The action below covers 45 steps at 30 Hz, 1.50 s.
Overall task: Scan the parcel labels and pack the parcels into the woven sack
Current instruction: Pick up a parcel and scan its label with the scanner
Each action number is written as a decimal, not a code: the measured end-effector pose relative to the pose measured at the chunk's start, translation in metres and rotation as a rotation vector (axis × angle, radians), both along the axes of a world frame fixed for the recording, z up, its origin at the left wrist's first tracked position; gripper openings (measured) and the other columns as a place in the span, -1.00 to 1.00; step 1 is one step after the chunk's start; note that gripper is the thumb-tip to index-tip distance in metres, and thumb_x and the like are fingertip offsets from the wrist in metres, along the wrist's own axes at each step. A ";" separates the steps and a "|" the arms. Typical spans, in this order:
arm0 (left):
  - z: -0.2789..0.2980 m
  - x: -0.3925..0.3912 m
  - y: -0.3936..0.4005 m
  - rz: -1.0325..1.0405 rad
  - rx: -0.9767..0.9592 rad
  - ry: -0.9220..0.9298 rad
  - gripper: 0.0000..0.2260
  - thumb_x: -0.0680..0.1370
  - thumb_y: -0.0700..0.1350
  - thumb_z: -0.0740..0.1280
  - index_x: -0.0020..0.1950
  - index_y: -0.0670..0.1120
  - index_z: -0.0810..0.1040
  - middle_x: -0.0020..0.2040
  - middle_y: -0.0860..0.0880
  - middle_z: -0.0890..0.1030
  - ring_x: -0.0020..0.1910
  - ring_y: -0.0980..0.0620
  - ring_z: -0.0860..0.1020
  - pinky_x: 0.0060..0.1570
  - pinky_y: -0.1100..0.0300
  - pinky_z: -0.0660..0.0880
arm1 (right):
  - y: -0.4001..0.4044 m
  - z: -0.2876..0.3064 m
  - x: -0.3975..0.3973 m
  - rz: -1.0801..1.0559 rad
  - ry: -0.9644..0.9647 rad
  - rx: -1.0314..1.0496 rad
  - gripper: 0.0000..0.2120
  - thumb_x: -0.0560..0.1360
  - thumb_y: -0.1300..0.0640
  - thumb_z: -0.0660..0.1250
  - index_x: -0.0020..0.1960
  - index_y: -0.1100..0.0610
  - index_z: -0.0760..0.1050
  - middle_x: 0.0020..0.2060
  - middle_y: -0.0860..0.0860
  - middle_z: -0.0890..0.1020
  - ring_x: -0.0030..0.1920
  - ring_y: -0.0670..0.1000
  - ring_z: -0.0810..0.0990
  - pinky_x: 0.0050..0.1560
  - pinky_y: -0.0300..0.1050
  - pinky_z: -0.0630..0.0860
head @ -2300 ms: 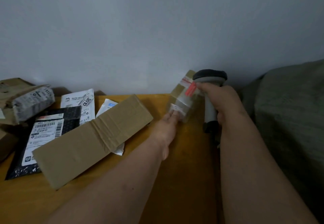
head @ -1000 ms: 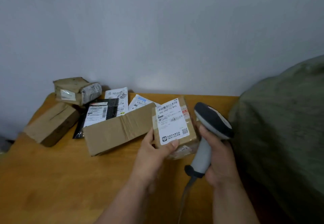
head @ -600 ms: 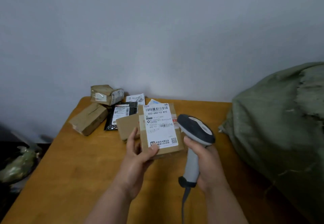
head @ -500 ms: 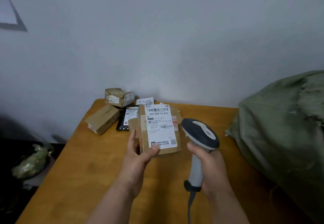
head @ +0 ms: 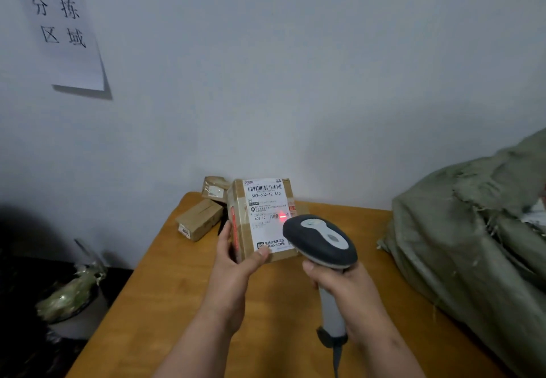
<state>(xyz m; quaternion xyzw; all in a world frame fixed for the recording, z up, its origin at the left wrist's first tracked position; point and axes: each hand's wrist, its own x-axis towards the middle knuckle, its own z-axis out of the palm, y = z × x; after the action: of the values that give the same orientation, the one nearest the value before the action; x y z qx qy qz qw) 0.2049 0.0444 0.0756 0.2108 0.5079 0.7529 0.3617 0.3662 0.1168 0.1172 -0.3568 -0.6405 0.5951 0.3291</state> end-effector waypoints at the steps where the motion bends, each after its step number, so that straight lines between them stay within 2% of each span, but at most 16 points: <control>1: 0.002 0.002 -0.002 -0.003 0.007 0.004 -0.03 0.25 -0.14 0.62 0.55 0.22 0.22 0.32 0.09 0.58 0.33 0.02 0.53 0.41 -0.09 0.38 | -0.003 0.002 0.002 -0.003 -0.002 0.011 -0.50 0.02 -0.22 0.55 -0.07 -0.49 0.55 -0.14 -0.26 0.71 0.06 0.02 0.62 0.14 0.08 0.56; 7: 0.007 0.017 -0.010 -0.016 0.016 0.014 -0.06 0.26 -0.16 0.57 0.56 0.19 0.23 0.31 0.09 0.58 0.32 0.03 0.53 0.41 -0.09 0.38 | -0.016 0.009 0.017 -0.054 0.021 0.047 -0.57 0.13 -0.10 0.56 -0.11 -0.50 0.56 -0.11 -0.28 0.70 0.09 0.00 0.62 0.13 0.05 0.55; 10: 0.010 0.025 -0.010 -0.024 0.016 0.018 -0.03 0.23 -0.13 0.58 0.56 0.17 0.21 0.28 0.12 0.57 0.32 0.01 0.52 0.42 -0.11 0.36 | -0.020 0.011 0.026 -0.052 0.042 0.060 -0.55 0.16 -0.09 0.54 -0.10 -0.56 0.53 -0.09 -0.35 0.68 0.10 -0.10 0.60 0.06 -0.07 0.54; 15: 0.016 0.043 -0.008 -0.059 0.022 0.042 -0.03 0.26 -0.13 0.57 0.57 0.21 0.19 0.26 0.19 0.55 0.31 0.04 0.51 0.42 -0.10 0.36 | -0.023 0.015 0.045 -0.058 0.054 0.063 -0.52 0.29 -0.01 0.57 -0.12 -0.60 0.50 -0.07 -0.42 0.65 0.08 -0.16 0.59 0.15 -0.05 0.53; 19: 0.020 0.060 -0.002 -0.083 0.035 0.064 -0.09 0.28 -0.15 0.57 0.53 0.24 0.24 0.25 0.22 0.55 0.25 0.12 0.54 0.33 0.00 0.45 | -0.020 0.020 0.062 -0.064 0.066 0.056 -0.54 0.22 -0.06 0.52 -0.11 -0.60 0.50 -0.06 -0.43 0.64 0.00 -0.33 0.59 0.06 -0.17 0.49; 23: 0.026 0.079 0.008 -0.101 0.047 0.099 -0.13 0.28 -0.13 0.57 0.50 0.24 0.28 0.28 0.15 0.58 0.31 0.05 0.52 0.38 -0.07 0.41 | -0.016 0.029 0.082 -0.061 0.082 0.043 -0.57 0.25 -0.06 0.51 -0.08 -0.56 0.53 -0.04 -0.40 0.66 0.00 -0.37 0.58 0.10 -0.17 0.49; 25: 0.033 0.094 0.016 -0.118 0.056 0.112 -0.09 0.25 -0.09 0.58 0.52 0.22 0.27 0.30 0.13 0.59 0.32 0.04 0.53 0.40 -0.10 0.39 | -0.010 0.036 0.099 -0.079 0.098 0.051 -0.60 0.25 -0.03 0.52 -0.08 -0.52 0.57 -0.04 -0.37 0.68 0.00 -0.36 0.60 0.05 -0.22 0.49; 27: 0.044 0.113 0.027 -0.129 0.068 0.127 -0.04 0.22 -0.02 0.63 0.53 0.24 0.24 0.34 0.13 0.55 0.33 0.02 0.51 0.41 -0.11 0.37 | -0.001 0.044 0.120 -0.137 0.114 0.049 -0.63 0.22 -0.05 0.54 0.00 -0.35 0.65 -0.02 -0.30 0.71 0.04 -0.27 0.64 0.05 -0.20 0.51; 30: 0.065 0.150 0.049 -0.142 0.099 0.142 0.04 0.15 0.10 0.65 0.54 0.25 0.20 0.39 0.12 0.51 0.37 -0.01 0.48 0.43 -0.13 0.34 | 0.015 0.058 0.158 -0.209 0.131 0.094 -0.43 0.20 -0.11 0.54 0.21 -0.14 0.61 0.08 -0.20 0.70 0.16 -0.18 0.62 0.17 -0.13 0.53; 33: 0.086 0.196 0.077 -0.190 0.128 0.164 0.00 0.19 0.12 0.62 0.53 0.28 0.17 0.40 0.12 0.50 0.38 -0.01 0.46 0.44 -0.13 0.31 | 0.033 0.075 0.203 -0.292 0.157 0.113 -0.34 0.19 -0.12 0.55 0.29 -0.11 0.56 0.12 -0.19 0.68 0.17 -0.16 0.61 0.19 -0.09 0.55; 37: 0.113 0.262 0.119 -0.251 0.114 0.242 -0.03 0.19 0.19 0.64 0.46 0.35 0.15 0.39 0.08 0.48 0.34 0.00 0.48 0.37 -0.04 0.40 | 0.063 0.091 0.258 -0.370 0.196 0.136 -0.39 0.21 -0.14 0.55 0.25 -0.15 0.56 0.05 -0.21 0.70 0.10 -0.17 0.65 0.07 -0.14 0.58; 39: 0.126 0.291 0.144 -0.284 0.075 0.274 -0.10 0.18 0.22 0.60 0.38 0.35 0.15 0.35 0.06 0.47 0.29 0.00 0.50 0.31 -0.01 0.46 | 0.081 0.096 0.282 -0.419 0.219 0.133 -0.36 0.18 -0.17 0.56 0.24 -0.16 0.56 0.05 -0.22 0.70 0.11 -0.15 0.64 0.12 -0.11 0.58; 41: 0.138 0.317 0.172 -0.316 0.030 0.319 -0.20 0.25 0.22 0.58 0.31 0.29 0.16 0.31 0.04 0.47 0.25 -0.02 0.53 0.30 -0.04 0.48 | 0.101 0.101 0.301 -0.465 0.216 0.145 -0.25 0.10 -0.25 0.55 0.28 -0.13 0.54 0.09 -0.18 0.69 0.15 -0.10 0.63 0.21 -0.01 0.56; 43: 0.148 0.339 0.199 -0.327 -0.005 0.382 -0.33 0.34 0.22 0.56 0.27 0.17 0.23 0.22 0.07 0.51 0.15 0.05 0.57 0.23 -0.01 0.53 | 0.122 0.106 0.318 -0.525 0.227 0.147 -0.12 0.06 -0.29 0.52 0.35 -0.08 0.49 0.14 -0.12 0.67 0.16 -0.05 0.62 0.26 0.09 0.55; 45: 0.160 0.357 0.227 -0.336 -0.028 0.443 -0.45 0.35 0.27 0.50 0.20 0.17 0.32 0.13 0.10 0.54 0.06 0.11 0.59 0.12 0.05 0.58 | 0.145 0.112 0.333 -0.572 0.264 0.148 -0.11 0.07 -0.28 0.53 0.36 -0.06 0.47 0.15 -0.07 0.66 0.15 0.00 0.64 0.23 0.15 0.57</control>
<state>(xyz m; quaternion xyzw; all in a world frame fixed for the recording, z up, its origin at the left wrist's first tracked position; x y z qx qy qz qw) 0.5615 0.2709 0.2356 0.4466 0.5429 0.6106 0.3645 0.6994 0.2617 0.2288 -0.4171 -0.5076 0.4712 0.5885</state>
